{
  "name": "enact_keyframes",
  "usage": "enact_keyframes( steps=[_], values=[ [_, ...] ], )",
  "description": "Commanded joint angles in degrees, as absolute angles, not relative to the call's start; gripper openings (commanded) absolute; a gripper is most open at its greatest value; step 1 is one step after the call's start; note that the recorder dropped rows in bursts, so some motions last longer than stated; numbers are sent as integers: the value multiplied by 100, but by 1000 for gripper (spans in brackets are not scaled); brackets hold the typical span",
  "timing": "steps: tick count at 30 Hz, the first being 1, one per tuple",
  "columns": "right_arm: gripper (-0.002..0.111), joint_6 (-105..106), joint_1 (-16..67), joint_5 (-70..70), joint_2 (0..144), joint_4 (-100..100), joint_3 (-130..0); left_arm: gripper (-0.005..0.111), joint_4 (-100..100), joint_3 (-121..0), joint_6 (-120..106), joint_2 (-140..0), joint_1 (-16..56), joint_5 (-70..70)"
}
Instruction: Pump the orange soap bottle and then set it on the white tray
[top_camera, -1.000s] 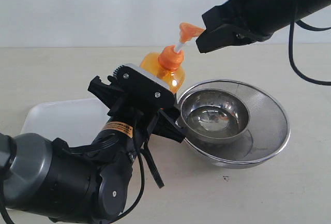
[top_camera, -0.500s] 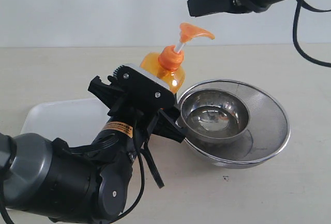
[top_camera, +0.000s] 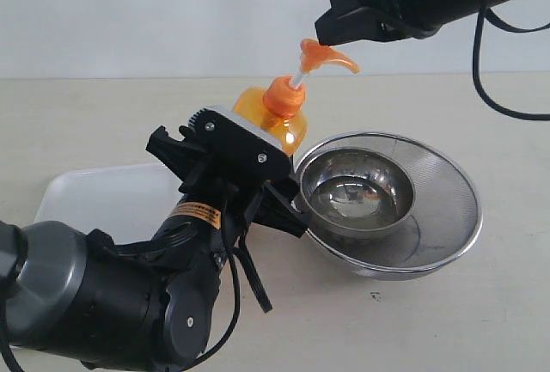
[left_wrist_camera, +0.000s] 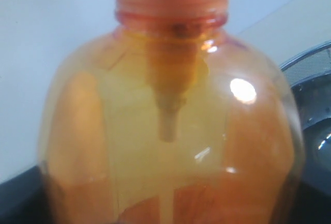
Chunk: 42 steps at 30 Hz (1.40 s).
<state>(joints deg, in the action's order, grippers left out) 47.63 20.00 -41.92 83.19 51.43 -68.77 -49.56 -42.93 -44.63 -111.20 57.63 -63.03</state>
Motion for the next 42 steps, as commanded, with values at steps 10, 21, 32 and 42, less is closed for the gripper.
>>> enact_keyframes(
  steps=[10, 21, 32, 42],
  values=[
    [0, 4766, 1993, -4139, 8143, 5067, -6875, 5, -4844, -4342, -4458, -11038, 5788, -6595],
    [0, 4766, 1993, -4461, 8067, 5179, -6865, 5, -4815, -4342, -4458, -11038, 5788, -6595],
    [0, 4789, 1993, -4588, 8067, 5152, -6865, 5, -4738, -4342, -4472, -11038, 5788, -6595],
    [0, 4789, 1993, -4773, 8469, 5144, -6865, 5, -4738, -4342, -4472, -11038, 5788, -6595]
  ],
)
